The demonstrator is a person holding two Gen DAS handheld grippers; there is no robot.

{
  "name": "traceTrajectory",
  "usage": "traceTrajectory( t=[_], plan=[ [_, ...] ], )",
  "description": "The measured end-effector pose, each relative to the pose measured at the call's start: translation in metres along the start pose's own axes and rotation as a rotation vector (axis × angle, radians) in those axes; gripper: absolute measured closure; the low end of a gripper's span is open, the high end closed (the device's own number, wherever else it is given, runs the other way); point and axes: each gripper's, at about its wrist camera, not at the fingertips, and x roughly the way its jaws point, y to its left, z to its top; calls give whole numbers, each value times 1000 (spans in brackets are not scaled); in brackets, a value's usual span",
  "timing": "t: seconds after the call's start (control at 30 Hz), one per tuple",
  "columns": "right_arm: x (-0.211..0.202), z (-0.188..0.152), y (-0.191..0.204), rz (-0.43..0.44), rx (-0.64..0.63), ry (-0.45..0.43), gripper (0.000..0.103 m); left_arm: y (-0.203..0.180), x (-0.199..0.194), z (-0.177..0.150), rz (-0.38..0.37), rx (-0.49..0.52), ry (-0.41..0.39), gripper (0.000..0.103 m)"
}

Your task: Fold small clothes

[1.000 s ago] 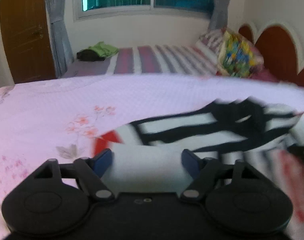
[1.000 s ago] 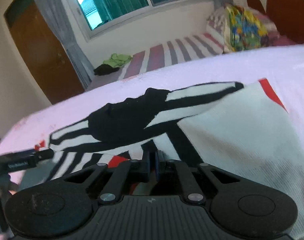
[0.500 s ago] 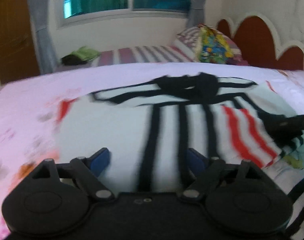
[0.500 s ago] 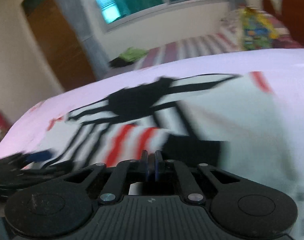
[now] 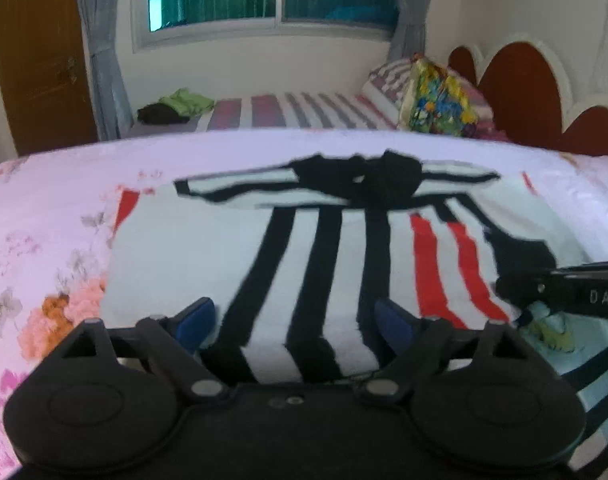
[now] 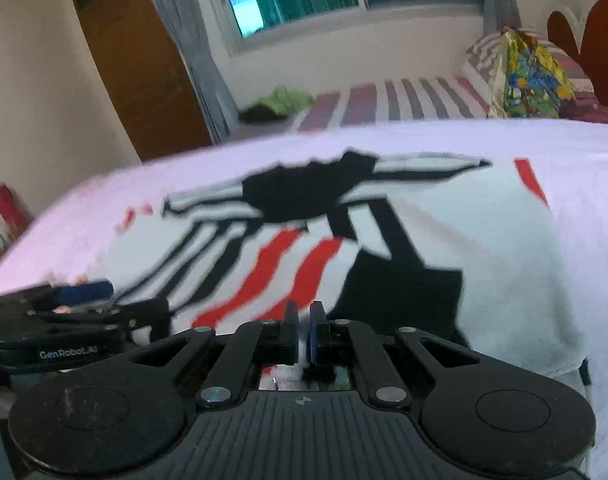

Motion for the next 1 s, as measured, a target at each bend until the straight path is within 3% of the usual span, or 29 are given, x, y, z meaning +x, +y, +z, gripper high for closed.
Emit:
traceTrajectory(
  t=[0.1, 0.3, 0.5, 0.67, 0.7, 0.73, 0.77, 0.8, 0.9, 1.0],
  plan=[
    [-2, -4, -21, 42, 54, -14, 98, 16, 8, -11, -34, -91, -6, 8],
    [-18, -2, -50, 2, 28, -22, 98, 14, -3, -15, 34, -18, 25, 8],
    [-10, -3, -38, -20, -63, -16, 98, 6, 4, -13, 75, -25, 28, 2],
    [-6, -1, -43, -14, 19, -35, 98, 6, 4, -14, 73, -17, 20, 1],
    [-8, -1, -43, 2, 37, -32, 88, 6, 4, -14, 73, -16, 19, 1],
    [-11, 0, -43, 54, 46, -29, 49, 5, 4, -14, 74, -15, 19, 1],
    [-13, -1, -40, 120, 50, -25, 26, 4, 4, -14, 77, -11, 20, 1],
    [-13, -4, -30, 105, 25, -29, 0, 3, 4, -13, 81, -6, 21, 1],
    [-5, -19, -2, -20, -124, -39, 0, 3, 2, -14, 81, -4, 21, 1],
    [-14, -23, 4, -51, -117, -70, 0, 3, -7, -14, 75, 18, 23, 2]
  ],
)
